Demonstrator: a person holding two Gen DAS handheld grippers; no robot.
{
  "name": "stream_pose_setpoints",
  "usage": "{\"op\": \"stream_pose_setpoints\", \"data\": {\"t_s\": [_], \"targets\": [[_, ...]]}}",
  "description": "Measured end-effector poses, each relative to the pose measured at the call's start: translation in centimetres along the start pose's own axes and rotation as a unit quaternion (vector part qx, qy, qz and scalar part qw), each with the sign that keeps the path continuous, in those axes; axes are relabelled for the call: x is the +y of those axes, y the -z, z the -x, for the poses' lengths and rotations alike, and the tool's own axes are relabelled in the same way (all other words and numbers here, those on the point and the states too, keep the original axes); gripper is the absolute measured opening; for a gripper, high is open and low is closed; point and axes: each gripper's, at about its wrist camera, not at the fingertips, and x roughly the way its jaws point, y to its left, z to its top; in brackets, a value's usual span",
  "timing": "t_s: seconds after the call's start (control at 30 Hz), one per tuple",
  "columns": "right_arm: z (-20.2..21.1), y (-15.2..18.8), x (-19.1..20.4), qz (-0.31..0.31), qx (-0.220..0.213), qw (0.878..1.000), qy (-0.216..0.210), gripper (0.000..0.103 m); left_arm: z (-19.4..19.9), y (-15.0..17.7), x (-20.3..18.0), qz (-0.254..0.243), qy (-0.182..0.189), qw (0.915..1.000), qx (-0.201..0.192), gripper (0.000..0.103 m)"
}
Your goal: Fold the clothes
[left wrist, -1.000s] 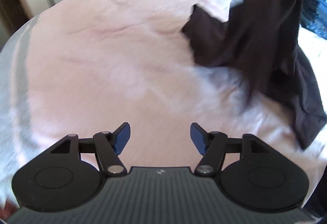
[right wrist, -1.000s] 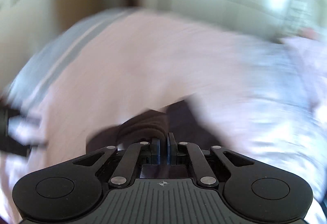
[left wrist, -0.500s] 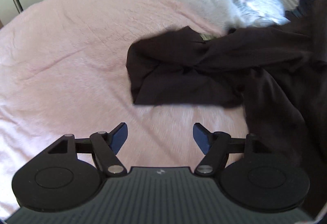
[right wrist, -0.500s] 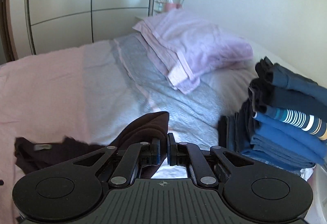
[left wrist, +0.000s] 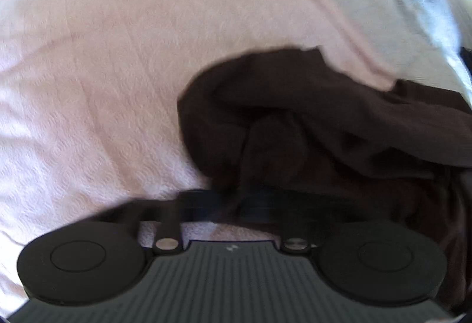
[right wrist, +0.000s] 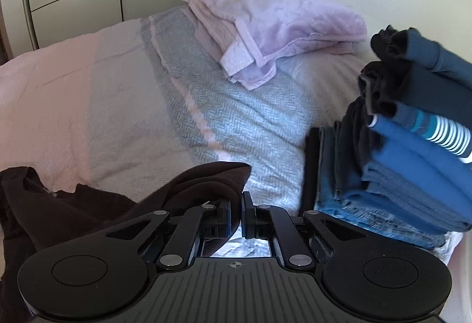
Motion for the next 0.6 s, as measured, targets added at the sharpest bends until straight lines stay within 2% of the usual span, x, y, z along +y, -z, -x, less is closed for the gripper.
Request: {"op": "stream_pose_setpoints", "data": {"t_s": [0.07,0.13,0.27,0.37,0.43,0.5,0.6], "targets": [[-0.2,-0.4,0.3,-0.003,-0.001,1.000,-0.011,0.005,4.6,0.4,1.3,0.020,-0.007,0.9991,-0.036,0.004],[-0.1,-1.3,0.7,-0.006,-0.010,1.000,-0.021,0.005,10.3,1.1,2.3,0.010,-0.030,0.9975,-0.063,0.004],[0.8,-3.8,1.9,-0.007,-0.037,0.998,-0.048,0.005,22.0,2.7,5.8,0.013,-0.106,0.9898,-0.095,0.004],[1.5,-5.8,3.1,-0.003,-0.071,0.995,-0.073,0.005,28.4,4.0,9.1,0.036,-0.165,0.9796,-0.109,0.004],[1.1,-7.1,4.6,0.005,-0.091,0.992,-0.092,0.005,30.0,4.8,11.3,0.052,-0.193,0.9736,-0.110,0.006],[0.3,-8.1,6.4,0.010,-0.108,0.988,-0.112,0.005,29.4,5.3,13.1,0.082,-0.212,0.9689,-0.097,0.019],[-2.9,-8.1,10.0,0.024,-0.087,0.987,-0.130,0.005,26.3,7.3,13.9,0.105,-0.225,0.9668,-0.060,0.028]]}}
